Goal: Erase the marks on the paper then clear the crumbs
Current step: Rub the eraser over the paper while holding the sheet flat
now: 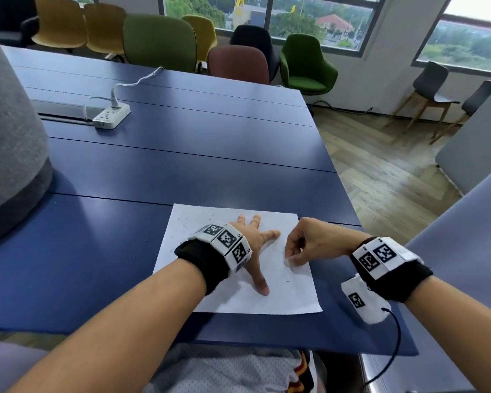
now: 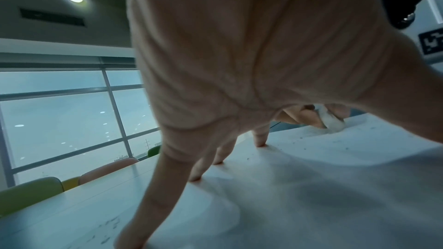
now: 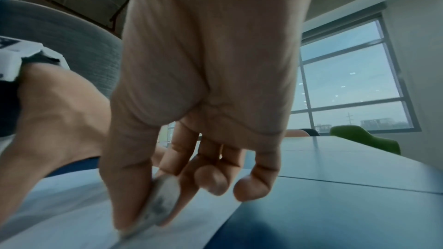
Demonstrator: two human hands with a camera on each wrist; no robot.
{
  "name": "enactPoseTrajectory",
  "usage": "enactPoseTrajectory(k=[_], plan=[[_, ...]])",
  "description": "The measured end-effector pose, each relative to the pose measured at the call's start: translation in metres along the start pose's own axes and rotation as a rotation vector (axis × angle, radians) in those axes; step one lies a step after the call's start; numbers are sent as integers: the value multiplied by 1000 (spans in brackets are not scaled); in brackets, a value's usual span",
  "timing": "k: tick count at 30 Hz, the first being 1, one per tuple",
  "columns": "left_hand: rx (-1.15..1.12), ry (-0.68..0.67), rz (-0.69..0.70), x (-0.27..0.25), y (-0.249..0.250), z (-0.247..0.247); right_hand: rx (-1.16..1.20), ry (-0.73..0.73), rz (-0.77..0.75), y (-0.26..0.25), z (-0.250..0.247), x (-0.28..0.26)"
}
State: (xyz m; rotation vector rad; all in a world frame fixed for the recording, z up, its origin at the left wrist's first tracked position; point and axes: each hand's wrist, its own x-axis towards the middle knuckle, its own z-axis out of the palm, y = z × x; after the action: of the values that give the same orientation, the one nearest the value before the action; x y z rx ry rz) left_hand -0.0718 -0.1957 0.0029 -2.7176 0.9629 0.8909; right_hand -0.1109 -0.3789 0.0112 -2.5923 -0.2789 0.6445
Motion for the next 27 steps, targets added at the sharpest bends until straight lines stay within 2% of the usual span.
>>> enactPoseTrajectory(k=[4, 5, 9, 13, 14, 17, 18, 21, 23, 26, 27], plan=[[37, -18, -12, -1, 3, -3, 43, 211, 23, 11, -1, 9], [47, -19, -11, -2, 4, -4, 59, 208, 21, 11, 1, 8], [70, -14, -4, -5, 2, -5, 49, 3, 6, 6, 2, 1], [60, -20, 2, -4, 1, -5, 93, 213, 28, 12, -1, 8], [57, -21, 2, -4, 1, -5, 99, 208, 21, 12, -1, 6], [52, -24, -10, -5, 2, -6, 58, 7, 7, 8, 1, 0], [53, -26, -11, -5, 2, -6, 53, -19, 14, 7, 0, 0], [57, -24, -1, -5, 2, -6, 102, 135, 31, 10, -2, 4], [62, -21, 1, -5, 2, -6, 105, 155, 18, 8, 1, 0], [74, -19, -11, -6, 3, -7, 57, -88, 1, 0, 7, -11], [74, -21, -11, -6, 3, -6, 55, -119, -3, -1, 7, -13]])
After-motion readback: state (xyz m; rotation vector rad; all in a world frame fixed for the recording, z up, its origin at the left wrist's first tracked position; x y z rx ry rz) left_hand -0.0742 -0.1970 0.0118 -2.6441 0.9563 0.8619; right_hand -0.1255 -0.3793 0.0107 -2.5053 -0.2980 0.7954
